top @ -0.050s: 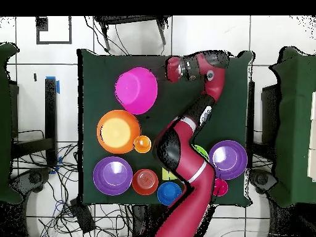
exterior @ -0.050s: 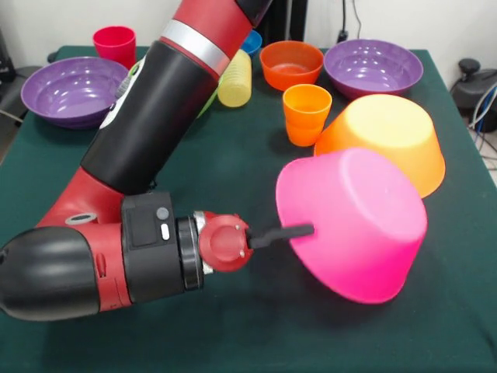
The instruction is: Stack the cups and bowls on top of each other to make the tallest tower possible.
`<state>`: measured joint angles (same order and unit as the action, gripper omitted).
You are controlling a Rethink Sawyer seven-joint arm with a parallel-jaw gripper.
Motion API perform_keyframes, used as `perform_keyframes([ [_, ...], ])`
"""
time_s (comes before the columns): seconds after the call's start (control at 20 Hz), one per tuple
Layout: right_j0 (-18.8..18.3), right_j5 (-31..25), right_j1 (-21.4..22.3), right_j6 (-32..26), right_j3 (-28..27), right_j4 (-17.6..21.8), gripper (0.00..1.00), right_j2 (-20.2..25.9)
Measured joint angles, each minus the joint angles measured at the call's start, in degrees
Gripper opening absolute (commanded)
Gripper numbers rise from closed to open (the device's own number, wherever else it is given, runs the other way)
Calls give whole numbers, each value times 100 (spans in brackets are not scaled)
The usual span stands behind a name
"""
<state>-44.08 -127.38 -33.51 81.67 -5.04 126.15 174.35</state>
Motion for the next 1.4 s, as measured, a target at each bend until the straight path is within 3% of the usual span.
perform_keyframes([
  [0.2,4,880,-9,-211,1,-77,100,35],
  [0.25,17,1600,-6,-368,8,-225,100,-2],
  [0.4,46,2451,-14,-647,15,-450,100,31],
  [0.7,119,2977,4,-1144,134,-904,100,-49],
  [1.0,154,4559,36,-1632,474,-1331,100,-449],
  [1.3,158,4916,118,-1633,870,-1758,100,-1054],
  [1.4,152,4917,203,-1612,1251,-2079,100,-1582],
])
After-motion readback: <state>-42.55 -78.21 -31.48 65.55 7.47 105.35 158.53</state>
